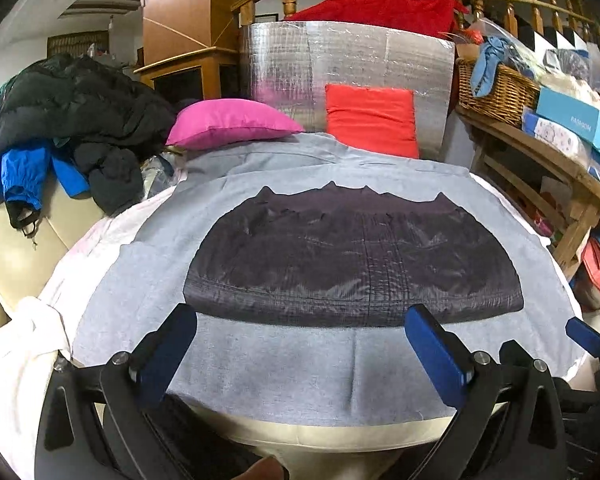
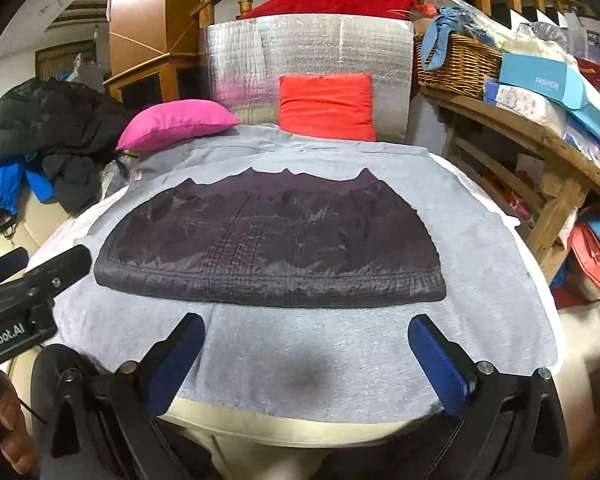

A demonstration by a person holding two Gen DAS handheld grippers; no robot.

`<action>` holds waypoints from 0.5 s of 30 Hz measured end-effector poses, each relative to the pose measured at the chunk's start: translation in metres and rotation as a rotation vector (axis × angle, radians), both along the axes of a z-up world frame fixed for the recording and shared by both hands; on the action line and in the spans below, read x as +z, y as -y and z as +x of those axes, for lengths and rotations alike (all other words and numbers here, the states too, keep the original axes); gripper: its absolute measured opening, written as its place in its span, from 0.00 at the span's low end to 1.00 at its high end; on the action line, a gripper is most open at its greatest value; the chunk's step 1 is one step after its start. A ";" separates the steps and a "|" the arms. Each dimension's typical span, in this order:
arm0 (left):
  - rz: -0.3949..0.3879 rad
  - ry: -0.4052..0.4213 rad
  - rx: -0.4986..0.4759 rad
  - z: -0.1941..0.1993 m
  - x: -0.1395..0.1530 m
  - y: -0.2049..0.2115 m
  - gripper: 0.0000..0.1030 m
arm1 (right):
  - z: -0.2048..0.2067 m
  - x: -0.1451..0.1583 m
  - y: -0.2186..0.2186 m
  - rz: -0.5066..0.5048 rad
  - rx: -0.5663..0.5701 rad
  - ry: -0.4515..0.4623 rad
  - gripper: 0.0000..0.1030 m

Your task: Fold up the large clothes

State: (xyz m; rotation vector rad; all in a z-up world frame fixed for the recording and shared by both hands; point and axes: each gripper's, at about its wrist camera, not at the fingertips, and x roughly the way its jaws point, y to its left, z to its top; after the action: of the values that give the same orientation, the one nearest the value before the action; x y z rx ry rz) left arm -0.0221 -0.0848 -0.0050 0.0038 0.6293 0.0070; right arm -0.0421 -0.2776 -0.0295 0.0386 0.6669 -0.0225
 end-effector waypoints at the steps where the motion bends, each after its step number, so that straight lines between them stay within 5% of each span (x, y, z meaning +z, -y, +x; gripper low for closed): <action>1: 0.000 0.001 0.008 0.000 0.000 -0.001 1.00 | 0.000 0.001 0.001 -0.002 -0.004 0.001 1.00; 15: 0.017 -0.001 0.012 -0.001 -0.001 -0.002 1.00 | -0.002 0.008 0.004 0.000 -0.020 0.028 1.00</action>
State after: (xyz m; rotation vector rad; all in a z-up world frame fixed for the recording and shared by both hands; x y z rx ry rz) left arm -0.0227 -0.0832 -0.0062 0.0162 0.6306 0.0235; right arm -0.0439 -0.2817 -0.0216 0.0457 0.6381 -0.0411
